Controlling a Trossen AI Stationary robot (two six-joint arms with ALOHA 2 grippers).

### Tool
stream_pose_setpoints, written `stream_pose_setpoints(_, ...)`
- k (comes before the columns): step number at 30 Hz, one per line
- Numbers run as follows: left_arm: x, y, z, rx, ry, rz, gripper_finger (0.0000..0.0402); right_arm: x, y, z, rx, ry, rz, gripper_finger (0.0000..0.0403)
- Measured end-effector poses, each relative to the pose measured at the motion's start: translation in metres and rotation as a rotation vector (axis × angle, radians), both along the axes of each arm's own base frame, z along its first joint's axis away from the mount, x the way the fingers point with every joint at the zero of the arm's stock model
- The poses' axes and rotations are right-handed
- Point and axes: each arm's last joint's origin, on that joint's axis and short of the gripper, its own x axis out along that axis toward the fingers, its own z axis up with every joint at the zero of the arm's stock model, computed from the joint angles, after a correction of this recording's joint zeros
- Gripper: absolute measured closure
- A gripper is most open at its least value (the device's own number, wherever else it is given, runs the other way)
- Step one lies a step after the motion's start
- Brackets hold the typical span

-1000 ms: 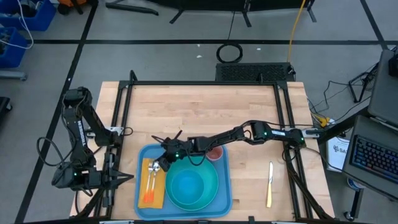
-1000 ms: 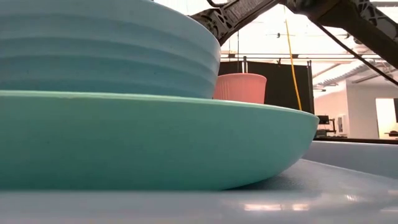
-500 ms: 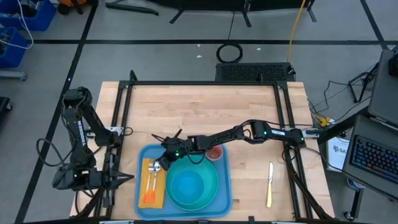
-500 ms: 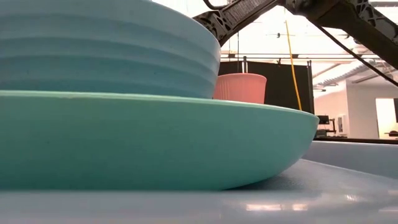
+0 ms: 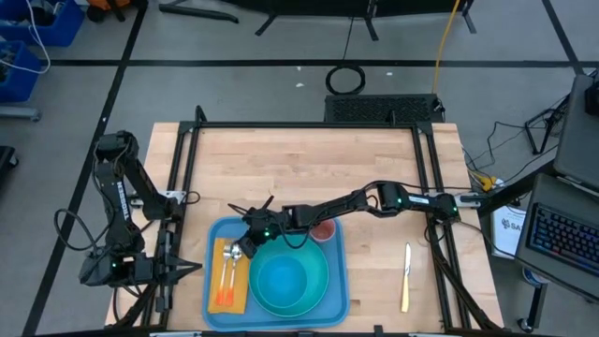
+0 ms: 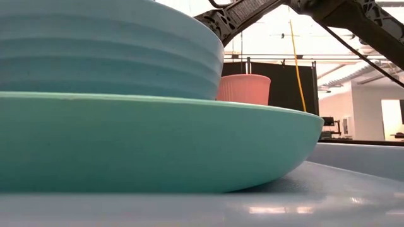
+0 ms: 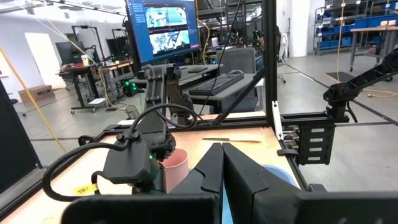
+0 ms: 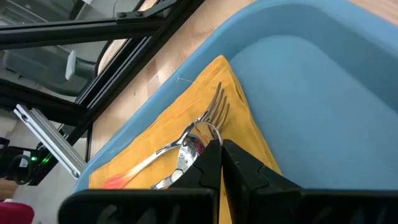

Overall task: Set up tray
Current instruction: Put the orange spoon on the yellow table napkin to the right of the orange fork

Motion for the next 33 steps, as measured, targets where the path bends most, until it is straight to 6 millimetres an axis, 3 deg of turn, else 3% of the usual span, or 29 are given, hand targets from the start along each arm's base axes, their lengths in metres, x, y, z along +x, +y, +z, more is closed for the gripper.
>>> stream_pose_setpoints(19, 0.0, 0.0, 0.0, -0.004, 0.0, 0.0, 0.0392, 0.0007, 0.0, 0.001, -0.016, -0.019, 0.009, 0.04)
stream_pose_setpoints(33, 0.0, -0.0001, -0.0009, 0.0, 0.001, 0.0, 0.0391, 0.0009, 0.0, 0.0013, -0.019, -0.026, 0.006, 0.0349)
